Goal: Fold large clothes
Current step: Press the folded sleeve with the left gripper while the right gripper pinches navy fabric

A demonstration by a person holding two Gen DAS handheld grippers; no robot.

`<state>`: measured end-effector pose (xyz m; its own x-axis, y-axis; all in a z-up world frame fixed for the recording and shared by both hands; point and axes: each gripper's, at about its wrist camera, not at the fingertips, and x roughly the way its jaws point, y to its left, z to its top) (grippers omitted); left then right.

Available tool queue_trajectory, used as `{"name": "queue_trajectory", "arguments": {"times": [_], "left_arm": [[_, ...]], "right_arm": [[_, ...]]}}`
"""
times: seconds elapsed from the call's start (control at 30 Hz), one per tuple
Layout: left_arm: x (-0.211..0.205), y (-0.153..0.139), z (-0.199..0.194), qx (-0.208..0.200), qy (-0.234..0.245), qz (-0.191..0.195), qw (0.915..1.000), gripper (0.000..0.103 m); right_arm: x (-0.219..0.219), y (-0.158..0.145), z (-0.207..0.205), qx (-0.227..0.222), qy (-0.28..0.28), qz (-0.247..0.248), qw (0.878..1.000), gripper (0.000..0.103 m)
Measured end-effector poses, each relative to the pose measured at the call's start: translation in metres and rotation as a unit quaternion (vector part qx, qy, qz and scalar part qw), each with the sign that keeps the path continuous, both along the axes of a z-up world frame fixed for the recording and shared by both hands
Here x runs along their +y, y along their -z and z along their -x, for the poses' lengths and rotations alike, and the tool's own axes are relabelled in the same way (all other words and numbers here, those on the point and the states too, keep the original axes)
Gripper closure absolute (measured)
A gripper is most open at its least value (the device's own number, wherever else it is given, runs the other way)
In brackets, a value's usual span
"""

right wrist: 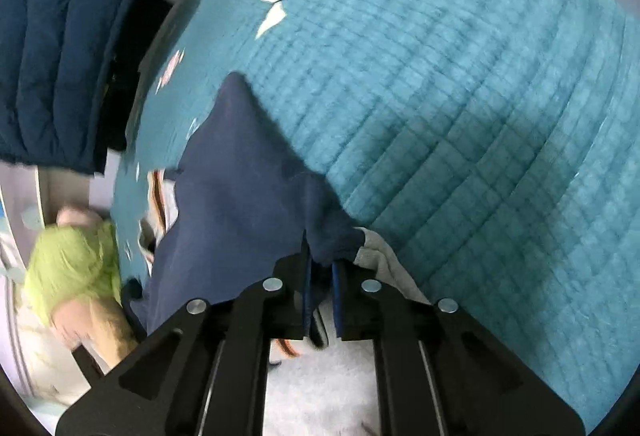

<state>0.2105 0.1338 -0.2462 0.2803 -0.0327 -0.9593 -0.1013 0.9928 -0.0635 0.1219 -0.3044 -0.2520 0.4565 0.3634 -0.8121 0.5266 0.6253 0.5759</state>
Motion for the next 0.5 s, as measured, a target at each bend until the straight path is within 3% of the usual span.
{"name": "queue_trajectory", "arguments": {"times": [0.07,0.13,0.17,0.2,0.23,0.27,0.33,0.4,0.43,0.5], "left_arm": [[-0.001,-0.001,0.002,0.001,0.01,-0.019,0.9998,0.098],[-0.005,-0.007,0.004,-0.007,0.025,-0.066,0.9975,0.094],[-0.008,-0.012,0.006,-0.022,0.032,-0.113,0.9929,0.09],[-0.01,-0.017,0.008,-0.032,0.035,-0.126,0.9909,0.076],[-0.009,-0.022,0.012,-0.039,0.038,-0.121,0.9911,0.062],[-0.005,-0.03,0.018,-0.047,0.031,-0.102,0.9931,0.059],[-0.002,-0.038,0.025,-0.056,0.021,-0.095,0.9937,0.058],[-0.002,-0.046,0.031,-0.07,0.02,-0.101,0.9922,0.058],[-0.003,-0.051,0.033,-0.083,0.015,-0.102,0.9912,0.058],[-0.011,-0.063,0.035,-0.112,0.018,-0.078,0.9905,0.058]], "right_arm": [[0.004,-0.02,0.0,-0.013,-0.015,-0.002,1.0,0.09],[0.014,-0.04,0.0,-0.013,-0.038,0.018,0.999,0.088],[0.022,-0.051,0.0,-0.013,-0.051,0.036,0.998,0.086],[0.026,-0.056,0.003,-0.012,-0.062,0.051,0.997,0.082],[0.033,-0.065,0.006,-0.005,-0.075,0.086,0.993,0.067],[0.036,-0.073,0.009,0.0,-0.077,0.123,0.989,0.051],[0.029,-0.08,0.023,0.0,-0.061,0.155,0.986,0.047],[0.015,-0.089,0.034,-0.021,-0.027,0.156,0.987,0.047],[0.012,-0.097,0.039,-0.055,-0.027,0.154,0.986,0.047],[0.023,-0.104,0.031,-0.074,-0.054,0.187,0.978,0.05]]}}
